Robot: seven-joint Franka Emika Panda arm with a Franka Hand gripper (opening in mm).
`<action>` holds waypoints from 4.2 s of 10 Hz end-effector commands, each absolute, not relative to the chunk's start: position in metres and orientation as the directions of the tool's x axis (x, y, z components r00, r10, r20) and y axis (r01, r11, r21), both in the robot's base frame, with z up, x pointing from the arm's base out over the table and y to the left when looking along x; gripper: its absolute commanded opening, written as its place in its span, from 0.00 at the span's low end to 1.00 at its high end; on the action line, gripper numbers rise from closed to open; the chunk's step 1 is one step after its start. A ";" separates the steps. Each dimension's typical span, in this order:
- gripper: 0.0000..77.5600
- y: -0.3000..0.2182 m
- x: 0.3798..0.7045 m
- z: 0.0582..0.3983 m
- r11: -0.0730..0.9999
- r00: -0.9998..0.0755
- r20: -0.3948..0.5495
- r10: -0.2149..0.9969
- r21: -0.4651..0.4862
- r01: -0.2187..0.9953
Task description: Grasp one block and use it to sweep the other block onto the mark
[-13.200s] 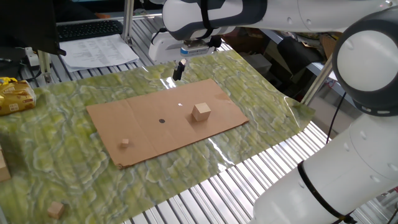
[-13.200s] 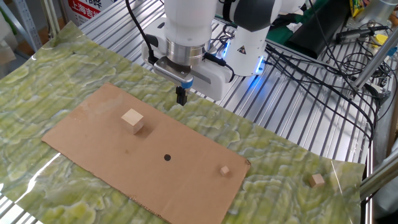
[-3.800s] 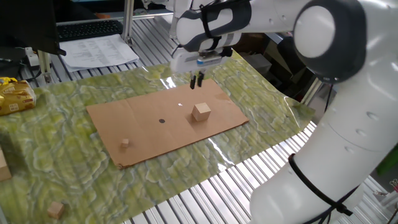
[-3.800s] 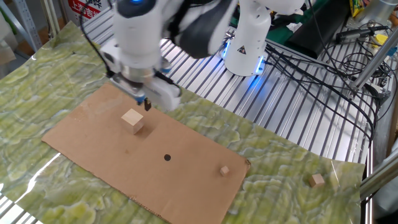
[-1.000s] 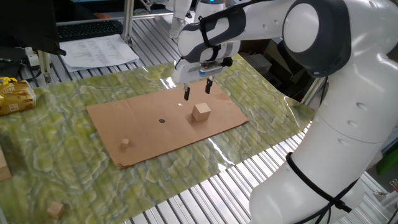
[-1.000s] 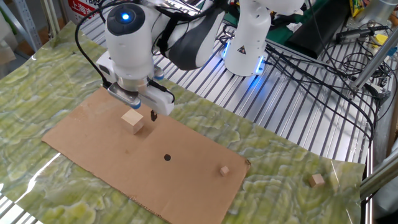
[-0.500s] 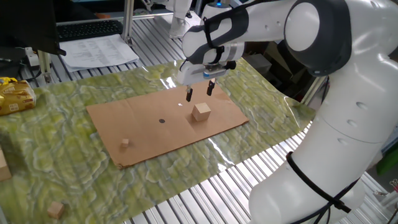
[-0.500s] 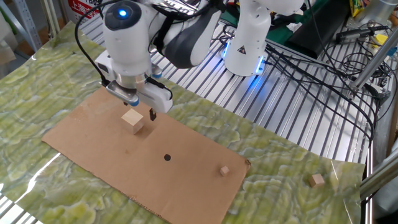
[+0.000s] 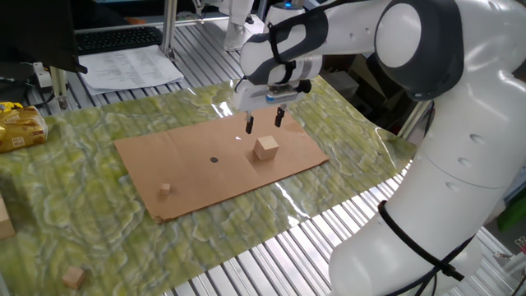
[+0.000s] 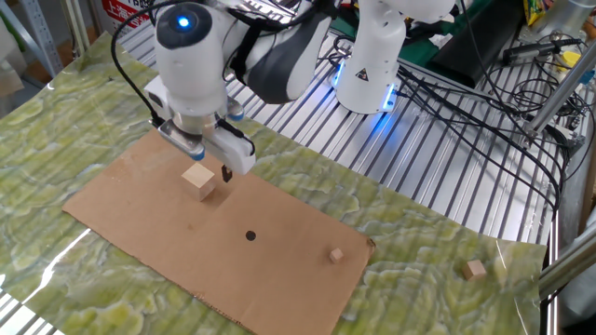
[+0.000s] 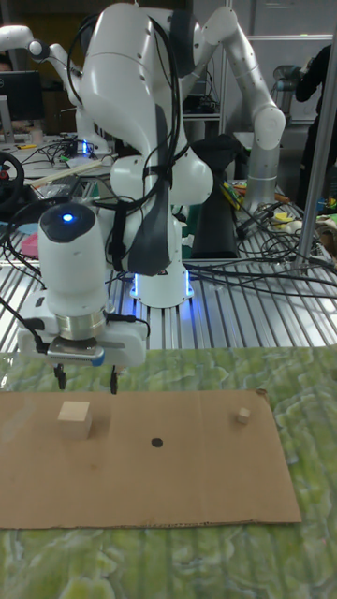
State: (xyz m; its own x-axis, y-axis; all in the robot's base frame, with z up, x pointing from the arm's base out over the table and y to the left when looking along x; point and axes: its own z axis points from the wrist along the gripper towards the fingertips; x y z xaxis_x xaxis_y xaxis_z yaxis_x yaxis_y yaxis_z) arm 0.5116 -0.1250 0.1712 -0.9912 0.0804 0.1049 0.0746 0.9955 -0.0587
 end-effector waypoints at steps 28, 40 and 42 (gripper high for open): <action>1.00 -0.158 0.514 0.092 0.999 -0.989 0.148 0.012 -0.047 0.005; 0.01 -0.158 0.514 0.091 0.999 -0.987 0.159 0.009 -0.049 0.001; 0.01 -0.158 0.514 0.091 0.999 -0.987 0.159 0.009 -0.049 0.001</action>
